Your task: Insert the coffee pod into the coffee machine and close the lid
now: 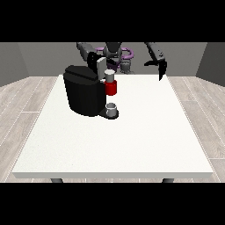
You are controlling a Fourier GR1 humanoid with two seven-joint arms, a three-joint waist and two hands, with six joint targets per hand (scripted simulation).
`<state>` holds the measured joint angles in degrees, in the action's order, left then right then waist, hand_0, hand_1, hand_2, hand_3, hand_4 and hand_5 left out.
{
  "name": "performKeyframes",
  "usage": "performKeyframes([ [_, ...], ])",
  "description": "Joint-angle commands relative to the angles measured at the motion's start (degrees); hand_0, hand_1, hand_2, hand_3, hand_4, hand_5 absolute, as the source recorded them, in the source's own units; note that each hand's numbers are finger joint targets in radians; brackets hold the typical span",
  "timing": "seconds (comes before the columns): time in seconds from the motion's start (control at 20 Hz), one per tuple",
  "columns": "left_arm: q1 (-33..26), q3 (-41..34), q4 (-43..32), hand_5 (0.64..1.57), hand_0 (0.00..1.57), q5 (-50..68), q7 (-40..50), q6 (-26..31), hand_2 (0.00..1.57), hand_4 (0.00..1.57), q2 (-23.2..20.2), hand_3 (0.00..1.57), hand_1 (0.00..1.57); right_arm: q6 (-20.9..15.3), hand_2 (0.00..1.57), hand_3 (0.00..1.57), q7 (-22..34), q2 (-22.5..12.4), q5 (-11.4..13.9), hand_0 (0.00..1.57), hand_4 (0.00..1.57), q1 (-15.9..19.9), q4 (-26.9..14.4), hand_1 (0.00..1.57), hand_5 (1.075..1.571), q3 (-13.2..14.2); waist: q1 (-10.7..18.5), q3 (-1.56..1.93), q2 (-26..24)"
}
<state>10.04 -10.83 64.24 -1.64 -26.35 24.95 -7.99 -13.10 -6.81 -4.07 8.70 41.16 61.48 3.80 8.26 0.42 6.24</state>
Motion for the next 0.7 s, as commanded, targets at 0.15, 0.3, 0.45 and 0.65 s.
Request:
performKeyframes([
  [0.15, 2.3, 0.8, -2.2, 1.571, 0.0, -0.5, -2.4, 1.8, 0.0, 0.39, -0.8, 0.0, 0.0, -1.1, 0.0, 0.0, 1.0, 0.3, 5.2, 0.0, 0.39, 4.2, 1.3, 0.0, 1.571, -5.5, 3.8, -0.48, 4.2],
  [0.3, 5.7, 1.0, -1.9, 1.571, 0.0, 0.2, -0.7, 2.3, 0.0, 0.35, -0.8, 0.0, 0.0, -4.2, 0.0, 0.0, 3.6, 0.2, 8.1, 0.0, 0.42, 6.3, 2.7, 0.0, 1.571, -7.3, 6.4, -0.52, 5.4],
  [0.45, 3.6, 0.5, -4.3, 1.571, 0.0, -0.2, -2.8, 2.0, 0.0, 0.36, -0.9, 0.0, 0.0, -1.5, 0.0, 0.0, 5.1, -0.3, 6.6, 0.0, 0.38, 6.8, 6.3, 0.0, 1.571, -8.3, 5.5, -0.52, 3.9],
  [0.65, 5.7, 0.6, -3.8, 1.571, 0.0, 0.4, -1.4, 2.6, 0.0, 0.4, -1.0, 0.0, 0.0, -1.0, 0.0, 0.0, 4.6, -0.1, 5.1, 0.0, 0.39, 7.9, 6.2, 0.0, 1.571, -7.4, 6.2, -0.43, 4.8],
])
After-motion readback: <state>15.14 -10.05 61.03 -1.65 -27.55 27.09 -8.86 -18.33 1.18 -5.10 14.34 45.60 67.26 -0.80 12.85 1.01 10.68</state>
